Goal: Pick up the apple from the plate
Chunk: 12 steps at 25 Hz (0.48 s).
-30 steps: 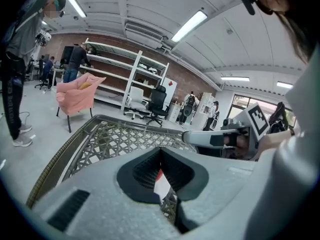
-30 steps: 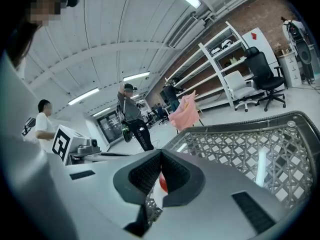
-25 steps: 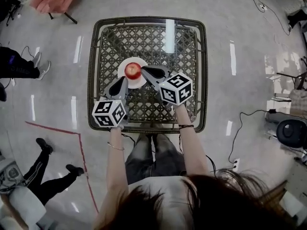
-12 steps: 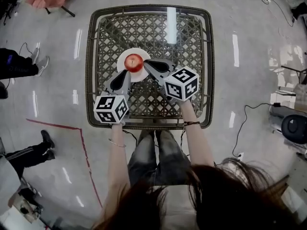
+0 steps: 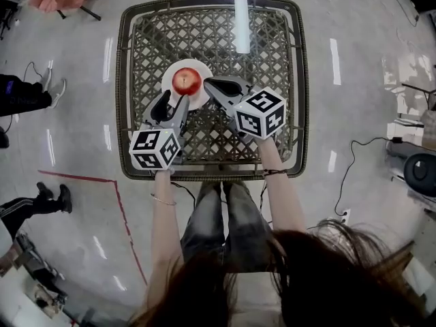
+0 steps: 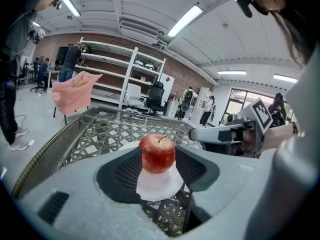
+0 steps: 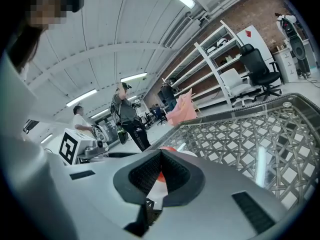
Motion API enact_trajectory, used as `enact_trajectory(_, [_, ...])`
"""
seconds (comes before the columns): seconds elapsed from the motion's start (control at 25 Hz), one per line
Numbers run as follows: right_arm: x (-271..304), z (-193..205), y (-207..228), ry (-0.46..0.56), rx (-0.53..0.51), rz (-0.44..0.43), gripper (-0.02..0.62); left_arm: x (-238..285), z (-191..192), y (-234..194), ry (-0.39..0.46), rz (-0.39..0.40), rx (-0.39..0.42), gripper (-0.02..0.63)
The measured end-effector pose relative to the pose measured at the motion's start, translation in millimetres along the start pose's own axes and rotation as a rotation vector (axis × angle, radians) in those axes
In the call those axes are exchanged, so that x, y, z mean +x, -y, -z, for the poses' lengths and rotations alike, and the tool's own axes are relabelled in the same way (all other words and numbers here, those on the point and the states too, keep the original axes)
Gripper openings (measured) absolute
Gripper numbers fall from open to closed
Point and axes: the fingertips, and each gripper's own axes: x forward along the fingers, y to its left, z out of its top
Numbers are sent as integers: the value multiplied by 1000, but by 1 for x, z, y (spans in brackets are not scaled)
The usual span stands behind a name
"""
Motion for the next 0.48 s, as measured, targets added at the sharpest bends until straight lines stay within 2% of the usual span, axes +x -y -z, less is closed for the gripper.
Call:
enact_trajectory(0.2, [2, 5, 3, -2, -7, 4, 9, 7, 1, -4, 6, 0, 35, 246])
enact_trajectory(0.48, [-2, 13, 10, 6, 6, 22, 9, 21, 2, 0, 5, 33, 69, 359])
